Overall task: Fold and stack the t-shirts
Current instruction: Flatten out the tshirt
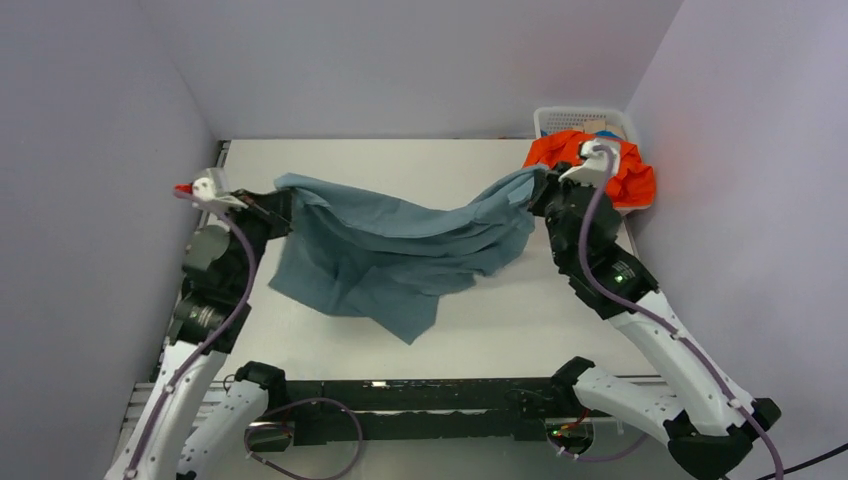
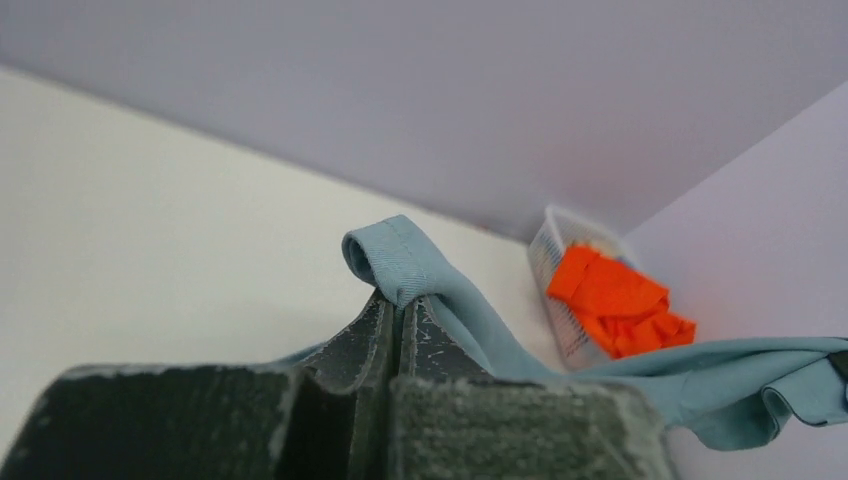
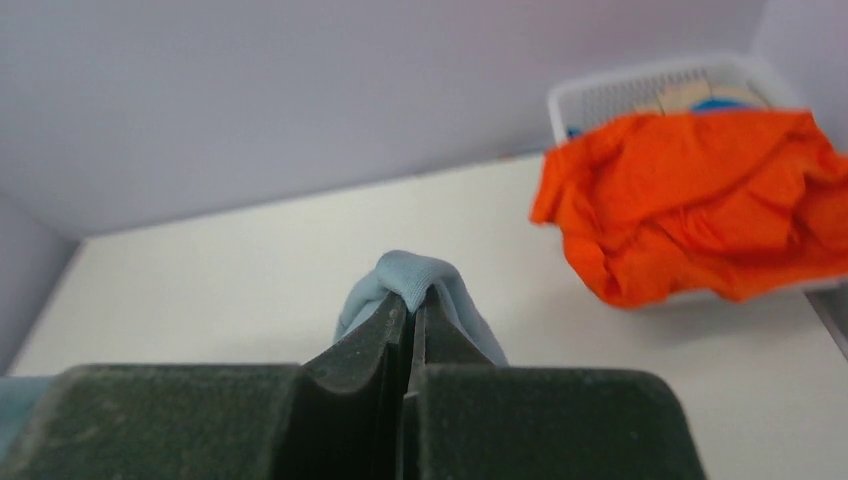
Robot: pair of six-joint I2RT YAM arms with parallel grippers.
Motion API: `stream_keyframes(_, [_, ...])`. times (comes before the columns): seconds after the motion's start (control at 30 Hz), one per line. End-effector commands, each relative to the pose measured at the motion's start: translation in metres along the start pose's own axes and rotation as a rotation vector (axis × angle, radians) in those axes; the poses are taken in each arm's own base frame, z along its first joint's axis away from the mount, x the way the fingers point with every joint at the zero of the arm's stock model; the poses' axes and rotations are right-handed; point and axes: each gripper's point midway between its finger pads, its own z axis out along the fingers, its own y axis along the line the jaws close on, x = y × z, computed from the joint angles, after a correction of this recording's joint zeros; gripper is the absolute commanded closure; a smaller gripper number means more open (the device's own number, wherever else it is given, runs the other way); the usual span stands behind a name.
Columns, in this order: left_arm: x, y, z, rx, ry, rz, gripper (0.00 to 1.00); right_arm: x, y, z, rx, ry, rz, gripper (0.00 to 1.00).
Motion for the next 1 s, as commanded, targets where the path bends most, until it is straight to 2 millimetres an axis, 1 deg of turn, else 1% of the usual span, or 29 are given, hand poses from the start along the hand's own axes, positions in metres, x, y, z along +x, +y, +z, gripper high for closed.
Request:
stream_keyframes(0.0, [-0.096, -0.042, -0.043, 0.096, -0.263, 0.049, 1.00, -0.108, 0.024, -0.039, -0.201, -0.218, 0.067, 1.00])
stream_keyframes(0.03, [-0.110, -0.049, -0.053, 0.113, -0.299, 0.056, 1.00, -0.123, 0.032, -0.049, -0.258, -0.238, 0.078, 1.00])
stream_keyframes(0.17, [-0.156, -0.077, -0.098, 0.202, -0.413, 0.081, 1.00, -0.179, 0.044, -0.089, -0.406, -0.315, 0.089, 1.00])
stream_keyframes(0.3, [-0.186, -0.105, -0.146, 0.326, -0.494, 0.105, 1.00, -0.227, 0.052, -0.129, -0.527, -0.360, 0.115, 1.00])
stream_keyframes(0.33, [-0.194, -0.110, -0.159, 0.347, -0.517, 0.110, 1.00, -0.244, 0.052, -0.143, -0.559, -0.383, 0.128, 1.00])
stream_keyframes(0.43, [-0.210, -0.118, -0.185, 0.370, -0.555, 0.130, 1.00, -0.270, 0.055, -0.172, -0.646, -0.417, 0.147, 1.00])
stream_keyframes(0.5, [-0.220, -0.122, -0.199, 0.377, -0.577, 0.137, 1.00, -0.288, 0.052, -0.190, -0.677, -0.453, 0.170, 1.00])
stream_keyframes(0.57, [-0.232, -0.128, -0.215, 0.390, -0.607, 0.143, 1.00, -0.303, 0.048, -0.204, -0.697, -0.494, 0.184, 1.00])
stream_keyframes(0.63, [-0.240, -0.133, -0.225, 0.401, -0.619, 0.151, 1.00, -0.317, 0.042, -0.214, -0.697, -0.536, 0.194, 1.00])
stream_keyframes(0.73, [-0.247, -0.141, -0.233, 0.424, -0.619, 0.168, 1.00, -0.326, 0.039, -0.216, -0.682, -0.563, 0.193, 1.00])
stream_keyframes(0.8, [-0.249, -0.142, -0.229, 0.416, -0.616, 0.167, 1.00, -0.329, 0.038, -0.207, -0.644, -0.574, 0.181, 1.00])
stream_keyframes(0.87, [-0.248, -0.136, -0.216, 0.378, -0.606, 0.160, 1.00, -0.330, 0.036, -0.190, -0.571, -0.581, 0.172, 1.00])
stream_keyframes(0.93, [-0.243, -0.126, -0.193, 0.315, -0.585, 0.151, 1.00, -0.327, 0.032, -0.163, -0.461, -0.585, 0.151, 1.00])
stream_keyframes(0.97, [-0.240, -0.120, -0.179, 0.273, -0.571, 0.150, 1.00, -0.324, 0.031, -0.148, -0.404, -0.586, 0.139, 1.00])
